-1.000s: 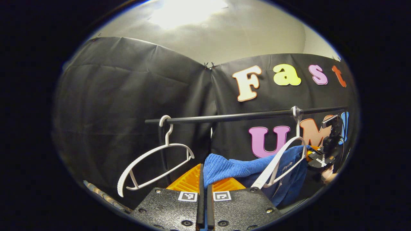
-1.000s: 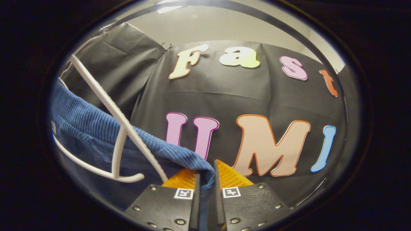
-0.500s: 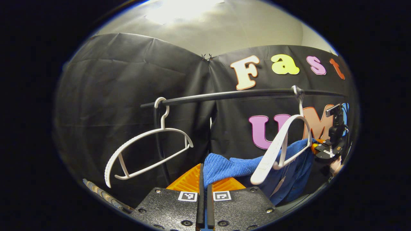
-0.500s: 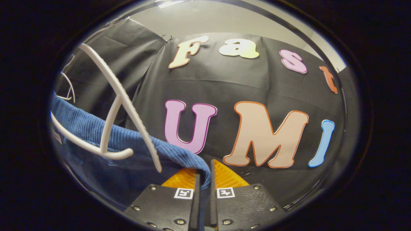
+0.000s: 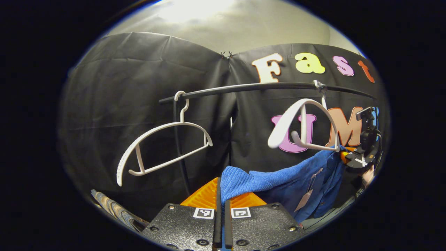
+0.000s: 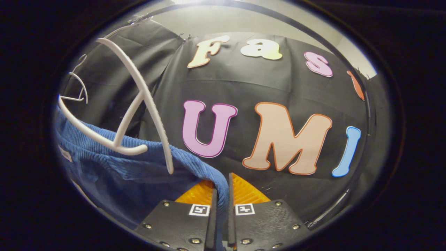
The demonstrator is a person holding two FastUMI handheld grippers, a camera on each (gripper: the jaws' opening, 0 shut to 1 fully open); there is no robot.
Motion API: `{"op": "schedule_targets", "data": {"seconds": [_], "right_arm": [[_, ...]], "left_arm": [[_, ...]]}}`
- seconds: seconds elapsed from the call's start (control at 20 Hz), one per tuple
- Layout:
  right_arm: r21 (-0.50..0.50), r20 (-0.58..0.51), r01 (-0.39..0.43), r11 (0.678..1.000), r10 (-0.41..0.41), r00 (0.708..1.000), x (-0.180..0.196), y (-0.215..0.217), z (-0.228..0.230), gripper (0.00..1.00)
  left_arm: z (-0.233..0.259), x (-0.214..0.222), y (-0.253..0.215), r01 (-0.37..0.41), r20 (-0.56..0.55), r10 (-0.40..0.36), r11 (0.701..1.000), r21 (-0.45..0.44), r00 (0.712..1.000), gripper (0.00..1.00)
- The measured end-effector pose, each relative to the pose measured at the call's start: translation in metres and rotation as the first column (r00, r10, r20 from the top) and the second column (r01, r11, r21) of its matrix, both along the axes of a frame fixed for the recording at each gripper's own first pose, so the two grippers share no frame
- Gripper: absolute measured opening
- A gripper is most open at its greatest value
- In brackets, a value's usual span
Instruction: Grasp the clothes on the hanger with both hands and then place them into the laundry hamper below.
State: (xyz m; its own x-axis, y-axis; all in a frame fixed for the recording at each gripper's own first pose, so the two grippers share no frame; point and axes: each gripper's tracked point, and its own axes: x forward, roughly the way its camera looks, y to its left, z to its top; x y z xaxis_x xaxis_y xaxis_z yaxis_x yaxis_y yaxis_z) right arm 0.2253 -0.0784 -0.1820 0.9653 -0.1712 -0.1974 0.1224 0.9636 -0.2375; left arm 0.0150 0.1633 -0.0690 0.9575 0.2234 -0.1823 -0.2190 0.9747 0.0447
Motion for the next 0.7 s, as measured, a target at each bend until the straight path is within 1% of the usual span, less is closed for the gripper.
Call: {"op": "schedule_targets", "data": {"seconds": [0.25,0.5,0.55,0.7], "right_arm": [[0.029,-0.008,-0.002,1.0,0.003,1.0,-0.025,0.006,0.002,0.12],[0.04,-0.002,-0.023,0.999,0.023,1.0,-0.045,0.017,0.01,0.12],[0.052,-0.014,-0.036,0.998,0.037,0.999,-0.048,0.022,0.007,0.12],[0.04,-0.065,-0.044,0.998,0.047,0.997,-0.069,0.025,-0.016,0.12]], "left_arm": [[-0.008,-0.011,-0.011,0.032,-0.02,-0.031,0.999,0.033,0.999,0.04],[-0.023,-0.011,-0.038,0.087,-0.043,-0.088,0.996,-0.015,0.995,0.04],[-0.027,-0.013,-0.043,0.101,-0.05,-0.103,0.995,-0.025,0.993,0.04],[-0.035,-0.009,-0.062,0.15,-0.054,-0.152,0.988,-0.038,0.987,0.04]]}}
